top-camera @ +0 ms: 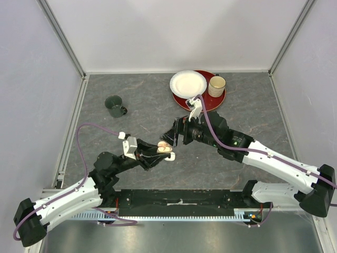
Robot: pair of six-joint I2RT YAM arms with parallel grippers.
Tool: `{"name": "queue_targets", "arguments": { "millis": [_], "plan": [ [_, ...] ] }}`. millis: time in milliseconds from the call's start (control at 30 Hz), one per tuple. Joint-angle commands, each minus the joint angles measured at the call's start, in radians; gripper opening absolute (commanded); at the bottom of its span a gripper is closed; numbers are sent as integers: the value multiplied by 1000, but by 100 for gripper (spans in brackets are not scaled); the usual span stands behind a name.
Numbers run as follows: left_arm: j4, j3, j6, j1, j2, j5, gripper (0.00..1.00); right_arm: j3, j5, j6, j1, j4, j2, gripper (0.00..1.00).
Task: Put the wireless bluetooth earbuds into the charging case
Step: Close the charging case.
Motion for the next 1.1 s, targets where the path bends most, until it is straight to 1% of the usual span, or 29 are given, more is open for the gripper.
{"name": "queue_targets", "arguments": {
  "millis": [0, 333, 533, 700, 733, 800, 900, 933, 1033, 1067],
  "plan": [
    [49, 7, -15, 2, -33, -103, 2, 2, -50, 4, 6, 0, 17, 98],
    [-7, -8, -35, 2, -88, -195, 2, 8, -61, 7, 6, 5, 41, 98],
    [-36, -2, -58, 2, -96, -228, 2, 17, -111, -18, 4, 0, 55, 98],
    [-65, 7, -95, 2, -88, -276, 2, 6, -72, -13, 6, -18, 57, 98],
    [-80, 15, -102, 2, -87, -291, 2, 2, -35, -4, 6, -18, 50, 98],
    [-166, 56, -118, 4, -81, -300, 2, -20, 17, 11, 4, -20, 27, 98],
    [-316, 123, -144, 4, -53, -322, 2, -50, 174, 65, 6, -26, -9, 98],
    [-339, 136, -147, 2, -39, -320, 2, -57, 265, 103, 4, -40, -22, 98],
    [-412, 170, -194, 4, -15, -337, 2, -77, 373, 130, 3, -70, -72, 98],
    [-433, 177, -229, 5, -9, -346, 2, -83, 434, 146, 4, -81, -88, 98]
  ]
}}
